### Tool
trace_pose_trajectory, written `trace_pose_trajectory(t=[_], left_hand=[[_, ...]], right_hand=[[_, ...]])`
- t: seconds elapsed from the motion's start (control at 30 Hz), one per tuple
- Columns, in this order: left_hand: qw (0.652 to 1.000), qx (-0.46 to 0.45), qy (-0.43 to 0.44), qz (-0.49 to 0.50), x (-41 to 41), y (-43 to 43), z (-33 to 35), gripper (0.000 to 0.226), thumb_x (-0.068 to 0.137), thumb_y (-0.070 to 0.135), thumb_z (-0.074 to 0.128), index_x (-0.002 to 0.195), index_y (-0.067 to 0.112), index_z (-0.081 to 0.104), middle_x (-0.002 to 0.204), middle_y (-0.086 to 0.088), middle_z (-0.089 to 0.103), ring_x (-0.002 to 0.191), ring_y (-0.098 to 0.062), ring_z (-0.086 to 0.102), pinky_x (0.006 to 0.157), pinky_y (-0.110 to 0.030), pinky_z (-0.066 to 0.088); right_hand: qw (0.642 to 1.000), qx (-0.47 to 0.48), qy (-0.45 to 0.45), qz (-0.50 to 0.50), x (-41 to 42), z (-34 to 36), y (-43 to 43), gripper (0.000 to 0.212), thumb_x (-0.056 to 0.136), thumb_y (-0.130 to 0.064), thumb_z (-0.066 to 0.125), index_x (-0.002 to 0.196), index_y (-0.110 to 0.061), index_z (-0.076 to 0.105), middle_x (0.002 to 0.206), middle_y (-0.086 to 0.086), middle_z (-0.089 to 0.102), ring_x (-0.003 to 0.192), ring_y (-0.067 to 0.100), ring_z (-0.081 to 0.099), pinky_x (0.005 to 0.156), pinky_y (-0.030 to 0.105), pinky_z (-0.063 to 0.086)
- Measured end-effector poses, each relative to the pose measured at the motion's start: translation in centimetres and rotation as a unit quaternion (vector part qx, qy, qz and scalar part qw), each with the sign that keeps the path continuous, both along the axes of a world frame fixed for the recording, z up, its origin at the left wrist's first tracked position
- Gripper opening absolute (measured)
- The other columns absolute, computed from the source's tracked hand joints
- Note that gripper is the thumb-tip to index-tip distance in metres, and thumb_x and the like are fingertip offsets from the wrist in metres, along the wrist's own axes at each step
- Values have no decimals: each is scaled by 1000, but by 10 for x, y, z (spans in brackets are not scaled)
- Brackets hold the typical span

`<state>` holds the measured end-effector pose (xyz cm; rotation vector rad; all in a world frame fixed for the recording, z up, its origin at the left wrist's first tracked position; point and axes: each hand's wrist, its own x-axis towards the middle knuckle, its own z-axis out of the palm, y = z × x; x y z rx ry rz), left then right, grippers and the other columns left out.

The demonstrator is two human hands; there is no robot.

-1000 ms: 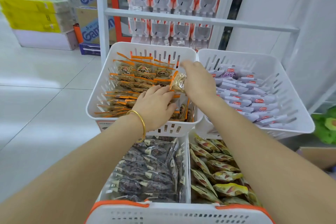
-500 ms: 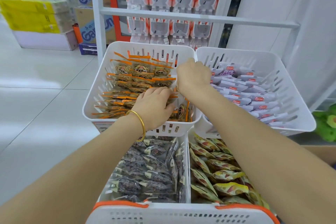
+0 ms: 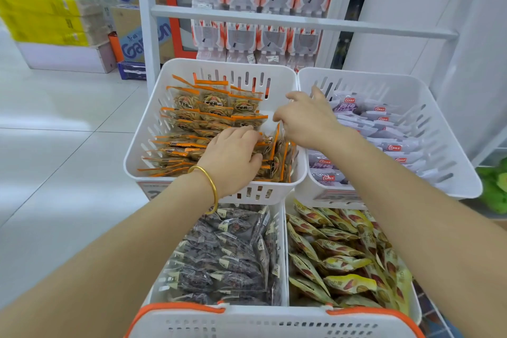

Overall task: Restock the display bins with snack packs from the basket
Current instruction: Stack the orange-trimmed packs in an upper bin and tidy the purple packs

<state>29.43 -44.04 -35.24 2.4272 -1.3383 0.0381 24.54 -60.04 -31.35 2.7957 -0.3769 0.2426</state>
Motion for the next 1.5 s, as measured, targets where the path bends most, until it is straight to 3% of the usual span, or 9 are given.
trace_pose_trajectory(t=[0.2, 0.43, 0.6, 0.73, 0.87, 1.03, 1.13, 1.4, 1.5], left_hand=[[998, -23, -20, -45, -2, -4, 1, 35, 98, 20, 38, 127, 27, 55, 148, 5, 35, 138, -18, 21, 114, -37, 20], [997, 70, -35, -26, -1, -14, -3, 43, 100, 28, 31, 142, 34, 36, 157, 4, 15, 144, -21, 4, 116, -44, 8], [1000, -12, -15, -13, -13, 3, 7, 39, 98, 20, 35, 133, 29, 51, 152, 0, 27, 141, -20, 12, 115, -38, 12], [990, -135, -47, -18, -44, 57, 17, 28, 93, 13, 49, 115, 16, 66, 139, -5, 47, 133, -25, 30, 108, -25, 16], [997, -60, 9, -57, -112, 143, 5, 25, 87, 15, 51, 103, 10, 70, 121, -10, 60, 117, -20, 45, 91, -12, 20], [968, 223, 101, -45, -174, 222, -43, 31, 97, 30, 45, 125, 24, 56, 140, 2, 44, 130, -18, 33, 100, -17, 14], [935, 337, 104, -36, -192, 242, -63, 37, 97, 37, 40, 132, 29, 47, 145, 2, 38, 132, -22, 30, 111, -33, 21], [917, 388, 84, -30, -191, 263, -85, 43, 98, 41, 37, 137, 25, 40, 139, -4, 41, 130, -27, 30, 106, -46, 33], [916, 393, 63, -47, -186, 262, -81, 43, 98, 40, 37, 138, 24, 40, 139, -5, 42, 129, -28, 31, 105, -46, 35]], right_hand=[[1000, 18, 7, 6, -3, -3, -7, 35, 94, -16, 45, 120, -30, 62, 138, 11, 51, 140, 15, 26, 115, 50, 3], [999, 7, -42, 17, -13, -8, 1, 41, 92, -8, 47, 127, -27, 56, 141, 11, 48, 142, 21, 22, 115, 45, 8], [999, 16, -12, 45, -29, -12, 14, 46, 90, -4, 43, 129, -25, 55, 143, -2, 48, 143, 19, 20, 116, 43, 7], [975, 114, -167, 89, -68, -8, 34, 44, 84, -2, 43, 119, -17, 64, 124, 3, 63, 128, 28, 44, 106, 42, 27], [895, 335, -260, 142, -148, -58, 117, 34, 85, -4, 42, 107, -8, 69, 109, 6, 68, 106, 24, 59, 89, 31, 42], [844, 533, -3, 61, -219, -181, 212, 35, 92, 0, 45, 117, -13, 65, 119, 2, 65, 111, 14, 58, 97, 28, 45], [804, 575, 145, 32, -240, -248, 250, 31, 94, -3, 47, 119, -12, 63, 123, 3, 63, 115, 17, 56, 94, 26, 42], [769, 573, 279, 48, -229, -319, 325, 37, 96, -14, 49, 132, -11, 52, 129, 8, 56, 103, 13, 58, 84, 27, 41], [740, 577, 344, 33, -219, -327, 345, 50, 90, -57, 49, 113, -14, 62, 115, 10, 63, 102, 26, 59, 87, 38, 46]])
